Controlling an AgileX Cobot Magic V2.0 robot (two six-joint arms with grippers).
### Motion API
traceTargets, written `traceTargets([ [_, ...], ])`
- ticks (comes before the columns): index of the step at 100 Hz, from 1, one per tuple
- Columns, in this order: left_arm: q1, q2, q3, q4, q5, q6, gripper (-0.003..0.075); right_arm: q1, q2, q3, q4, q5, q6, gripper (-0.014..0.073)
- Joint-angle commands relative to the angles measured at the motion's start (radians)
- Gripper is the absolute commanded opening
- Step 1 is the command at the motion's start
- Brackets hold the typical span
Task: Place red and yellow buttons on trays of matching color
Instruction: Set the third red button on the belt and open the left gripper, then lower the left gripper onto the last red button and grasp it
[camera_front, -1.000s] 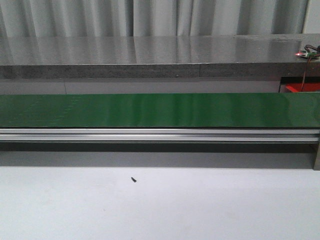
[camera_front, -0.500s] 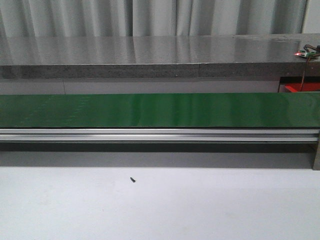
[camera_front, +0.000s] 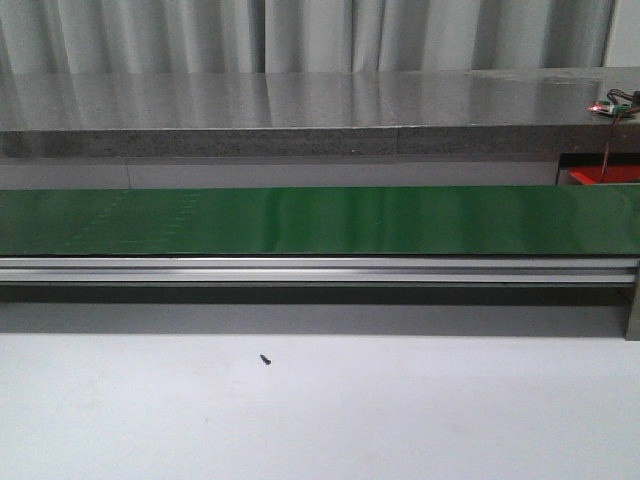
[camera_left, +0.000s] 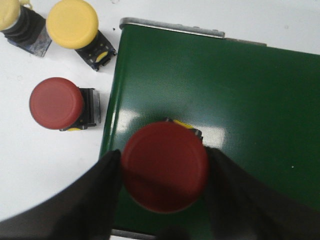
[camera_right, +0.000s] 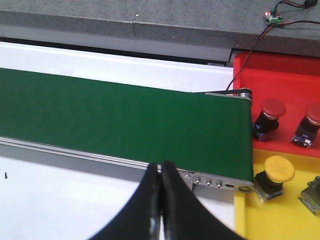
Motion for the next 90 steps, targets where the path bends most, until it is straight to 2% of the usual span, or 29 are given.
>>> traceTargets([
  [1,-0.004,-0.044,-0.027,-0.023,-0.028,0.009,0.0500,0.002,-0.001,-0.025,0.001,-0.071,-0.008,-0.0099],
  [7,-0.004,-0.046,-0.027,-0.044,-0.020,0.009,0.0562,0.002,-0.001,-0.025,0.001,-0.071,-0.008,-0.0099],
  [12,-0.004,-0.051,-0.027,-0.066,-0.020,0.011,0.0580,0.002,-0.001,-0.025,0.001,-0.071,-0.008,-0.0099],
  [30,-0.004,-0.098,-0.027,-0.128,-0.009,0.037,0.0579,0.002,-0.001,-0.025,0.001,-0.071,-0.008,-0.0099],
  [52,0.007,-0.184,-0.027,-0.128,-0.014,0.036,0.0579,0.002,-0.001,-0.025,0.001,-0.072,-0.008,-0.0099],
  [90,0.141,-0.180,-0.027,-0.128,-0.032,0.017,0.0551,0.002,-0.001,-0.025,0.001,-0.071,-0.008,-0.0099],
])
